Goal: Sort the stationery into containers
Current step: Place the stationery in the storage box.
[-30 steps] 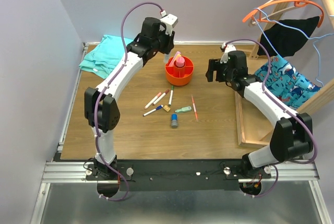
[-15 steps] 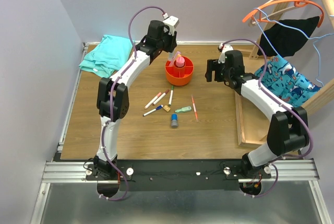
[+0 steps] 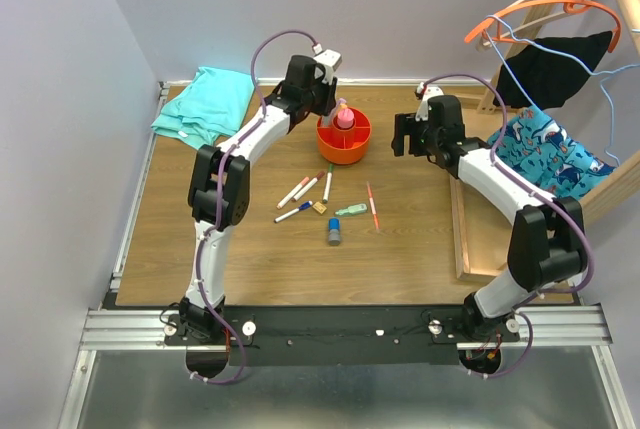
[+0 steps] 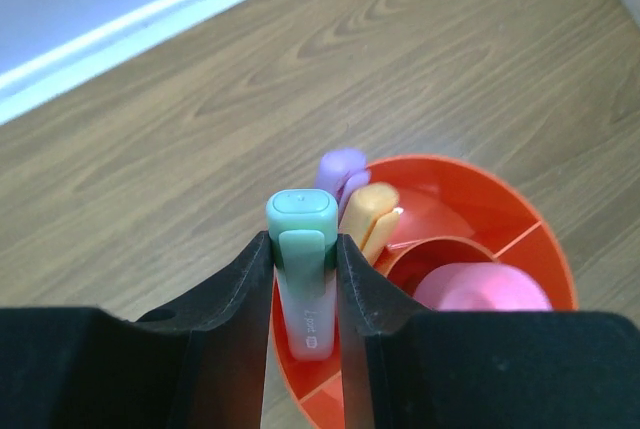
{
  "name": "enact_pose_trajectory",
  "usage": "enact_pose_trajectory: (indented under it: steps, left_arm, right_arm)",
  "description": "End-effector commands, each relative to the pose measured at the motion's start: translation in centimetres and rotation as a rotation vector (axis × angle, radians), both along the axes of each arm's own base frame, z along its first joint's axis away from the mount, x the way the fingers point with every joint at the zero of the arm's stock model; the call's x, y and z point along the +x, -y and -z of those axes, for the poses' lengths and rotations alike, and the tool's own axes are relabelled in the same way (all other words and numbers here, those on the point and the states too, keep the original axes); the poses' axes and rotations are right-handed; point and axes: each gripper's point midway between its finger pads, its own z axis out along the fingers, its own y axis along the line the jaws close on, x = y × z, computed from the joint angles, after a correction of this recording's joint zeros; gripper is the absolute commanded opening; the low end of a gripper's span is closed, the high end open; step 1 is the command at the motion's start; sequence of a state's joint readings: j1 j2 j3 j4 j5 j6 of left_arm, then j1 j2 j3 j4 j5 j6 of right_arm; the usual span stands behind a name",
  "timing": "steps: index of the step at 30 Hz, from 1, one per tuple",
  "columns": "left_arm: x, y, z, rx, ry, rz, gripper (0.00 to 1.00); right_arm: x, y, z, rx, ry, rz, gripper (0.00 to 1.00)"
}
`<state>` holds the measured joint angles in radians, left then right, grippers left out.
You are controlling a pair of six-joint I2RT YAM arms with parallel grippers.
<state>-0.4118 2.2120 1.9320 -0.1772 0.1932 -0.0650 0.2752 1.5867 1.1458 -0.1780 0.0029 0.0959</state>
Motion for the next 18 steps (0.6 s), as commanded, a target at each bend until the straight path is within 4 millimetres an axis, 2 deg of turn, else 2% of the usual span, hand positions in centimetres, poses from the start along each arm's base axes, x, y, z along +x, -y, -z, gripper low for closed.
enact_pose_trajectory:
  steps: [1, 6, 9, 12, 13, 15, 16, 18]
  left_arm:
    - [-0.6, -0.9, -1.3, -0.023, 0.013, -0.021, 0.33]
    - [-0.8, -0.9, -1.6, -0.033, 0.010, -0.024, 0.42]
    - [-0.9, -0.9, -3.4, -0.044, 0.037, -0.021, 0.48]
    - [-1.3, -0.8, -6.3, -0.066, 0.076, -0.006, 0.52]
    - [-1.7, -0.9, -8.0, -0.079, 0.100, -0.004, 0.52]
    - [-2.3, -1.2, -9.5, -0.086, 0.112, -0.004, 0.53]
    - [-2.9, -1.5, -11.5, -0.093, 0.141, -0.007, 0.54]
    - [-4.0, -2.6, -11.7, -0.063, 0.130, -0.021, 0.56]
  right_arm:
    - [1.1, -0.1, -0.5, 0.011, 0.025, 0.010, 0.88]
    - [1.3, -0.2, -0.5, 0.012, 0.028, 0.011, 0.88]
    - [1.4, -0.2, -0.8, 0.016, 0.034, 0.012, 0.88]
    - [1.3, -0.2, -1.0, 0.018, 0.042, 0.012, 0.88]
    - [1.3, -0.2, -0.9, 0.020, 0.040, 0.014, 0.88]
    - [1.2, -0.2, -1.0, 0.024, 0.042, 0.015, 0.88]
    - [1.1, -0.6, -1.2, 0.038, 0.043, -0.007, 0.88]
    - [1.0, -0.7, -1.3, 0.041, 0.047, -0.011, 0.88]
